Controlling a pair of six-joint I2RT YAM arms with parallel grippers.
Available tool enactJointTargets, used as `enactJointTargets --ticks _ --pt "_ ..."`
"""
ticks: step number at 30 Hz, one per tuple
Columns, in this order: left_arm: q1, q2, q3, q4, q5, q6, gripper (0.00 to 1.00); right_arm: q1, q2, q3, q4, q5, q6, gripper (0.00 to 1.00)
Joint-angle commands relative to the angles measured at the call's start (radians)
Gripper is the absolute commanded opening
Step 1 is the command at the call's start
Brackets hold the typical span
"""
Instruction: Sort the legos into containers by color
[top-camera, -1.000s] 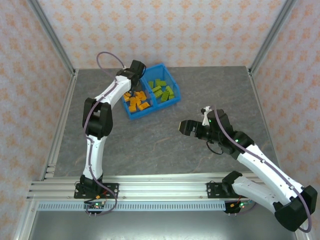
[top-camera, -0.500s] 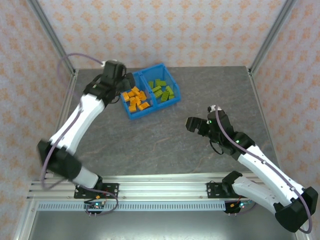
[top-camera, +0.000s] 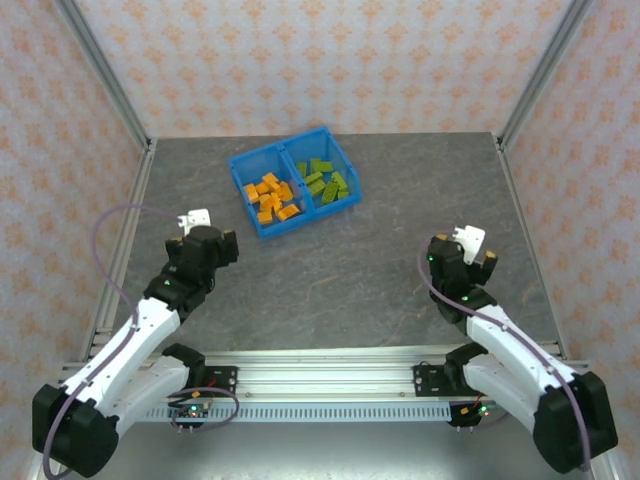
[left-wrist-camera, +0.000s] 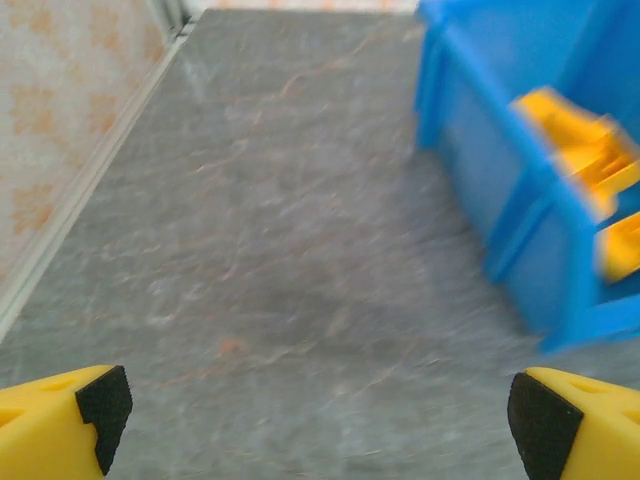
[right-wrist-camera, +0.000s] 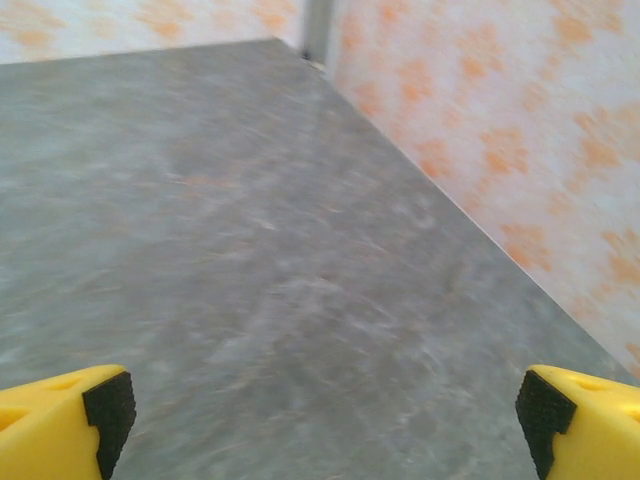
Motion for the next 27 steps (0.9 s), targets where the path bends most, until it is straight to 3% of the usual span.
enactJointTargets --ticks 1,3,6,9,12,13,15,16,18,20,21,27 --pt "0.007 0.002 -0.099 0.230 -0.157 0.110 1.00 -0.106 0.074 -0.074 0.276 0.013 0.015 0.99" --pt "0.020 0.019 -0.161 0.328 -0.194 0.121 1.00 -0.162 0.135 -0.068 0.358 -0.078 -0.009 0.99" --pt "0.065 0.079 -0.216 0.459 -0.148 0.167 1.00 -0.201 0.274 -0.077 0.607 -0.198 -0.087 0.99" --pt "0.098 0.170 -0.241 0.589 -0.083 0.208 1.00 -0.225 0.439 -0.013 0.720 -0.243 -0.123 0.99" --pt "0.119 0.267 -0.213 0.665 -0.060 0.222 1.00 -0.265 0.650 -0.005 0.907 -0.406 -0.131 0.99" --pt "0.124 0.300 -0.205 0.698 -0.062 0.229 1.00 -0.263 0.678 0.016 0.919 -0.393 -0.134 0.99" --pt "0.145 0.367 -0.190 0.787 -0.026 0.241 1.00 -0.273 0.633 0.050 0.765 -0.416 -0.110 0.99" --pt "0.161 0.397 -0.185 0.831 0.004 0.243 1.00 -0.275 0.655 0.035 0.836 -0.413 -0.119 0.99" --pt "0.211 0.476 -0.178 0.960 0.102 0.223 1.00 -0.275 0.632 0.050 0.766 -0.415 -0.111 0.99" --pt "0.274 0.602 -0.136 0.988 0.213 0.180 1.00 -0.275 0.647 0.035 0.821 -0.413 -0.121 0.99" --pt "0.280 0.645 -0.173 1.104 0.260 0.201 1.00 -0.275 0.634 0.047 0.779 -0.415 -0.114 0.99" --pt "0.280 0.631 -0.148 1.031 0.277 0.204 1.00 -0.275 0.638 0.043 0.792 -0.416 -0.116 0.99"
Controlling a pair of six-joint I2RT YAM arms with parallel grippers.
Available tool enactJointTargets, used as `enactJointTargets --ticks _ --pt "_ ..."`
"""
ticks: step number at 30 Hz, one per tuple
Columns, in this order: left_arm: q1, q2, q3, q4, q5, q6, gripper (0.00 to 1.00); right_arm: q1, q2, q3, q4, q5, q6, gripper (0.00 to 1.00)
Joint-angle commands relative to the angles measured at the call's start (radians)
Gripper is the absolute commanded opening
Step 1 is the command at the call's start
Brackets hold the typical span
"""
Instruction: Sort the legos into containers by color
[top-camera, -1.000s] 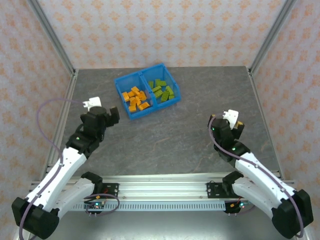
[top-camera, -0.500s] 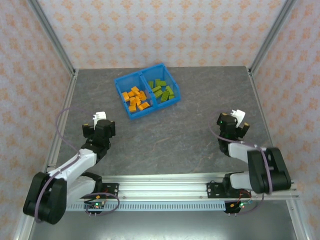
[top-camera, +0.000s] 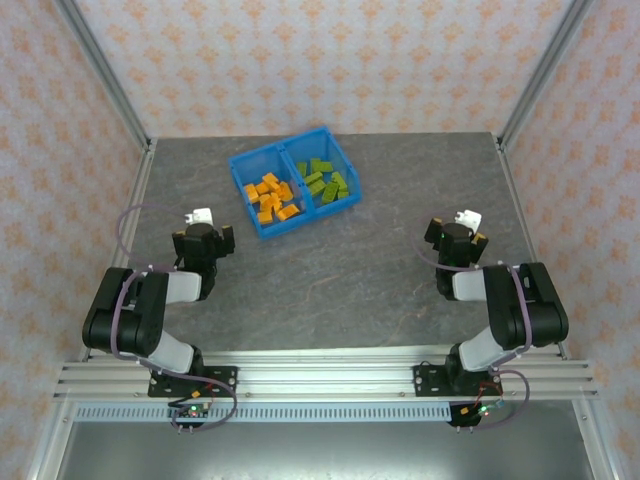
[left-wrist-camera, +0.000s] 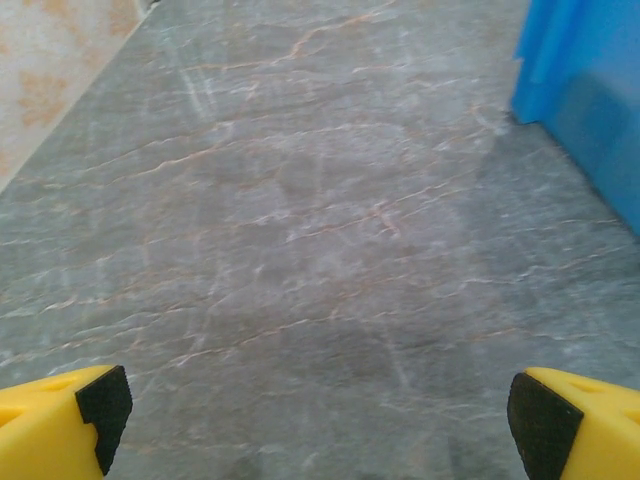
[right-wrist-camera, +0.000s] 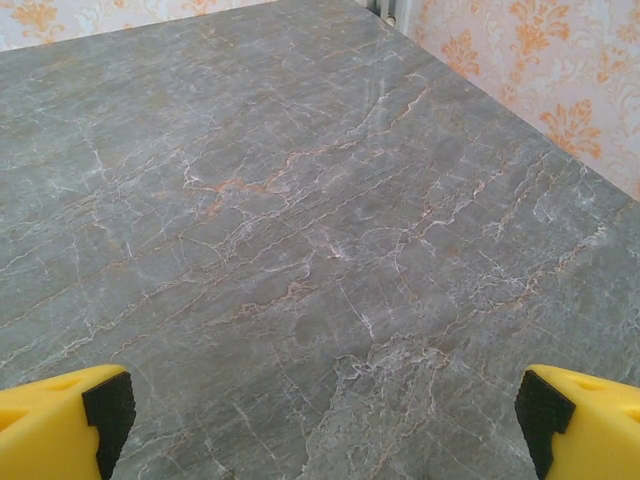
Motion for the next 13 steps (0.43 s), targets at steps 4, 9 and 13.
enactJointTargets --ticks 4,9,13 --pt "-0.010 -0.009 0.021 0.074 0.029 0.002 1.00 -0.006 -0.013 0.019 0.025 -0.010 -0.005 0.99" --pt "-0.010 -0.008 0.021 0.077 0.030 0.002 1.00 -0.006 -0.010 0.029 0.010 -0.044 -0.020 0.99" --pt "-0.010 -0.008 0.021 0.077 0.031 0.002 1.00 -0.006 -0.014 0.023 0.020 -0.044 -0.021 0.99"
